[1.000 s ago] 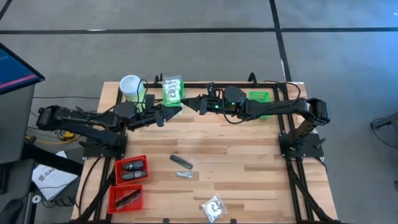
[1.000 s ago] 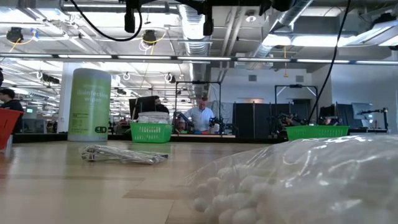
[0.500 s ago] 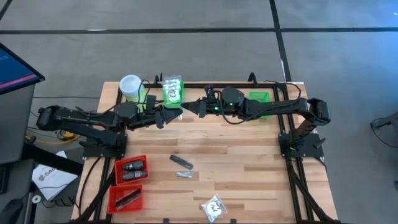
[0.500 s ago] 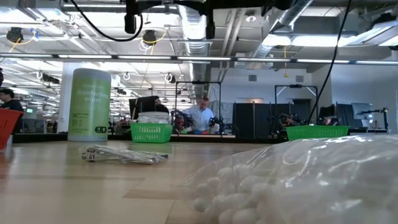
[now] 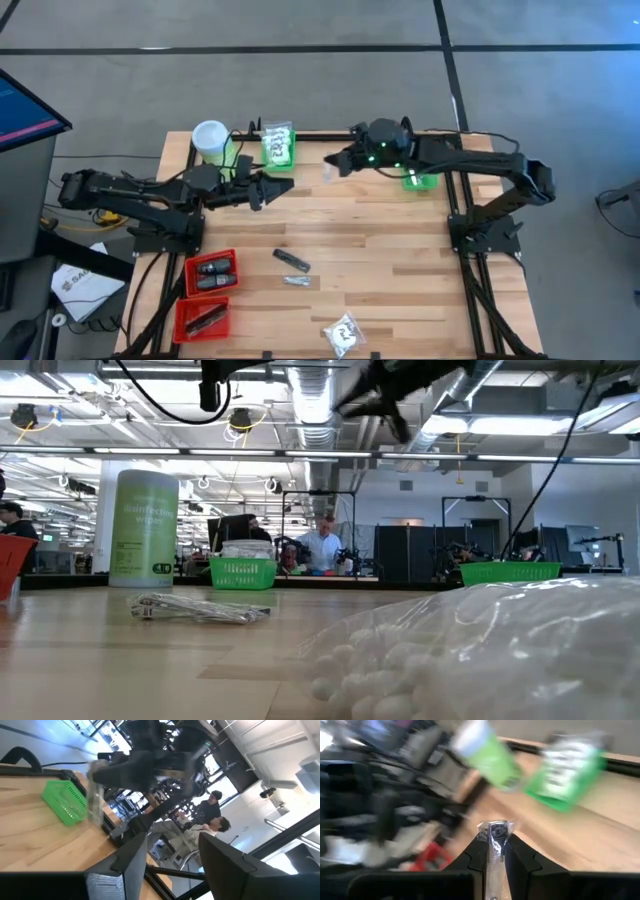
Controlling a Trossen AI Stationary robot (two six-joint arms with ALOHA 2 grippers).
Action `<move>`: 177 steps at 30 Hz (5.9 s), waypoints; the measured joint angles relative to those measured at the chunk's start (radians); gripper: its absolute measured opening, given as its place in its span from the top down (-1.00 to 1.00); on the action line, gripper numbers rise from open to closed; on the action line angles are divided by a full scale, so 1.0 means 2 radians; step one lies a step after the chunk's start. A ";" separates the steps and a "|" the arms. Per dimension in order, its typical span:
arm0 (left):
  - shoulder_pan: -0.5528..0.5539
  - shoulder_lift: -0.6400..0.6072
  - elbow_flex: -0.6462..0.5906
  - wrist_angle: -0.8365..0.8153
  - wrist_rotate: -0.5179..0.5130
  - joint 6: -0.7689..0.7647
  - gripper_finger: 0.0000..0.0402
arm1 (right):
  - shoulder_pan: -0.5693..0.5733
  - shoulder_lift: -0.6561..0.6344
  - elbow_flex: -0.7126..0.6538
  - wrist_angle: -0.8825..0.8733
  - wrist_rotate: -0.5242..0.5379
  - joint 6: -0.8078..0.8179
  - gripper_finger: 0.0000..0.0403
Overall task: Pick & Place Travel size toiletries
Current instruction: Put the silver nail cutter into the top right green basket, then put the black comb into the bottom red basket
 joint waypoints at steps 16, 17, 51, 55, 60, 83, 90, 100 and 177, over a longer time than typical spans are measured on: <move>-0.027 0.001 0.000 -0.003 -0.019 0.013 0.24 | -0.199 -0.035 -0.016 -0.330 0.042 -0.119 0.83; -0.027 0.001 0.000 -0.003 -0.019 0.013 0.24 | -0.209 -0.033 -0.023 -0.337 0.041 -0.114 0.83; -0.027 0.001 0.000 -0.005 -0.040 0.024 0.25 | -0.269 0.020 -0.151 -0.325 0.114 -0.075 0.82; -0.027 0.001 0.000 -0.005 -0.040 0.025 0.25 | -0.260 0.054 -0.151 -0.326 0.118 -0.060 0.82; -0.030 0.001 0.000 -0.005 -0.041 0.025 0.25 | -0.259 0.063 -0.151 -0.320 0.119 -0.052 0.81; -0.041 0.001 0.000 -0.028 -0.052 0.030 0.25 | -0.247 -0.046 -0.151 -0.337 0.120 -0.109 -0.09; -0.042 0.008 0.000 -0.103 -0.009 0.030 0.35 | -0.198 -0.112 -0.151 -0.305 0.067 -0.110 -0.11; -0.063 0.107 0.000 -0.227 0.118 0.055 0.96 | -0.083 -0.117 -0.150 -0.191 -0.105 -0.049 0.33; -0.070 0.330 -0.033 -0.151 0.114 0.007 1.00 | 0.261 0.176 -0.091 0.128 0.001 -0.180 0.05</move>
